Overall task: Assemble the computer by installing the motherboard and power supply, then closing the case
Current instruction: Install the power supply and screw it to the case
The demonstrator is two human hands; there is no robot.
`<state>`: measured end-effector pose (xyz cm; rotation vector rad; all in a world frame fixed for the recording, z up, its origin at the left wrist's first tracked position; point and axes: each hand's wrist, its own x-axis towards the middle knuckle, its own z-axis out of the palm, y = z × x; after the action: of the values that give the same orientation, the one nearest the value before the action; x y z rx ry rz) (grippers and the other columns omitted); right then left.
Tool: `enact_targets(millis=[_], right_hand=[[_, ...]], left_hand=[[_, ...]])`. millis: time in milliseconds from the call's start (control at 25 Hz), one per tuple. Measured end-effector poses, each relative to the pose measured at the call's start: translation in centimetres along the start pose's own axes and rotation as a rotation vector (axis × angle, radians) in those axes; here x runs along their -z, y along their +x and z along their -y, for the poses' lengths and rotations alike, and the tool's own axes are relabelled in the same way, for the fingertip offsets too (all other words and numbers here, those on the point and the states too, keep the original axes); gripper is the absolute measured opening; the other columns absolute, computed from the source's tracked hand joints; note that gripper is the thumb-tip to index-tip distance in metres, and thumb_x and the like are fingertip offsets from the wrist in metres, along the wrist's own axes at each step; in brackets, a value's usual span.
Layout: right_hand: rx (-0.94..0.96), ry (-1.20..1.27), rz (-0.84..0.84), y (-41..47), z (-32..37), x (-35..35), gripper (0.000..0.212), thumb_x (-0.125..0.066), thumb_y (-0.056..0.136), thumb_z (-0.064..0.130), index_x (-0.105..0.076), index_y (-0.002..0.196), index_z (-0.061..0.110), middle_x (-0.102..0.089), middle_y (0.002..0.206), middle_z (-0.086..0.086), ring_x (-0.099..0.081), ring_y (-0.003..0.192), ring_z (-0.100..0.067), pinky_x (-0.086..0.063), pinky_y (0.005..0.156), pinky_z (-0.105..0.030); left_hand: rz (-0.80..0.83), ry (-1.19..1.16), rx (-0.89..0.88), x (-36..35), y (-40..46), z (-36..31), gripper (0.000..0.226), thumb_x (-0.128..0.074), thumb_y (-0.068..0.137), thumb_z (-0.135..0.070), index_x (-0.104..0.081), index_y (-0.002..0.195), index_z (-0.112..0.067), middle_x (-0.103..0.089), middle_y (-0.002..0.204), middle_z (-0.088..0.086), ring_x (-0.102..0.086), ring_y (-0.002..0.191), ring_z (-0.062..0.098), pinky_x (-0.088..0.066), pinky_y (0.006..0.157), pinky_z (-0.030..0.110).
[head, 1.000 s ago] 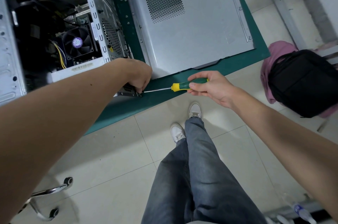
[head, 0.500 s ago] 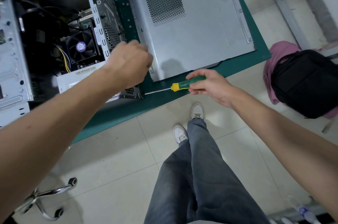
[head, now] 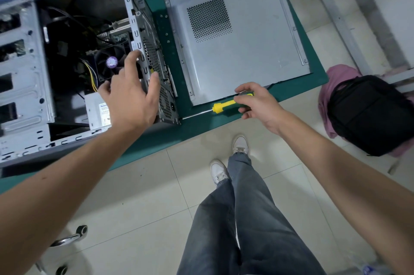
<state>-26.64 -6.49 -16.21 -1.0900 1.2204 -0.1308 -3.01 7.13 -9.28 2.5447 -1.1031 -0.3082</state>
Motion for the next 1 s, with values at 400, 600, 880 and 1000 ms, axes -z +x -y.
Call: enact_targets(millis=[400,600,880,1000], right_hand=[[-0.025,-0.132,-0.033,-0.2,0.6,-0.2,0.017,-0.064,0.093,0.029,-0.059,0.086,0.014,-0.060,0.077,-0.005,-0.054,0.045,-0.009,-0.040,0.044,-0.023],[0.002,-0.258,-0.023,1.0,1.1,-0.3,0.020,-0.061,0.093,0.033,-0.061,0.094,0.013,-0.057,0.084,-0.001,-0.053,0.053,-0.014,-0.042,0.050,-0.026],[-0.032,-0.382,-0.038,1.1,0.5,-0.1,0.042,-0.058,0.093,0.049,-0.062,0.085,0.007,-0.062,0.072,-0.006,-0.057,0.045,-0.005,-0.043,0.045,-0.022],[-0.049,-0.047,0.110,1.5,0.6,0.7,0.008,-0.067,0.088,0.022,-0.062,0.094,0.021,-0.060,0.086,-0.004,-0.055,0.057,-0.012,-0.048,0.058,-0.029]], left_hand=[[0.001,-0.013,-0.013,0.2,0.0,-0.2,0.047,-0.036,0.095,-0.048,-0.033,0.138,-0.030,-0.055,0.072,-0.005,-0.049,0.083,0.023,-0.031,0.102,0.052],[-0.011,-0.037,-0.005,0.2,0.2,-0.1,0.045,-0.038,0.096,-0.047,-0.033,0.138,-0.031,-0.055,0.076,-0.004,-0.050,0.084,0.021,-0.031,0.101,0.050],[-0.023,-0.042,-0.003,0.0,0.1,0.1,0.045,-0.041,0.097,-0.045,-0.033,0.139,-0.032,-0.053,0.077,-0.007,-0.049,0.085,0.018,-0.026,0.100,0.043],[-0.028,-0.040,0.003,-0.1,0.2,0.1,0.045,-0.041,0.098,-0.045,-0.032,0.140,-0.033,-0.054,0.078,-0.006,-0.049,0.086,0.017,-0.025,0.099,0.041]])
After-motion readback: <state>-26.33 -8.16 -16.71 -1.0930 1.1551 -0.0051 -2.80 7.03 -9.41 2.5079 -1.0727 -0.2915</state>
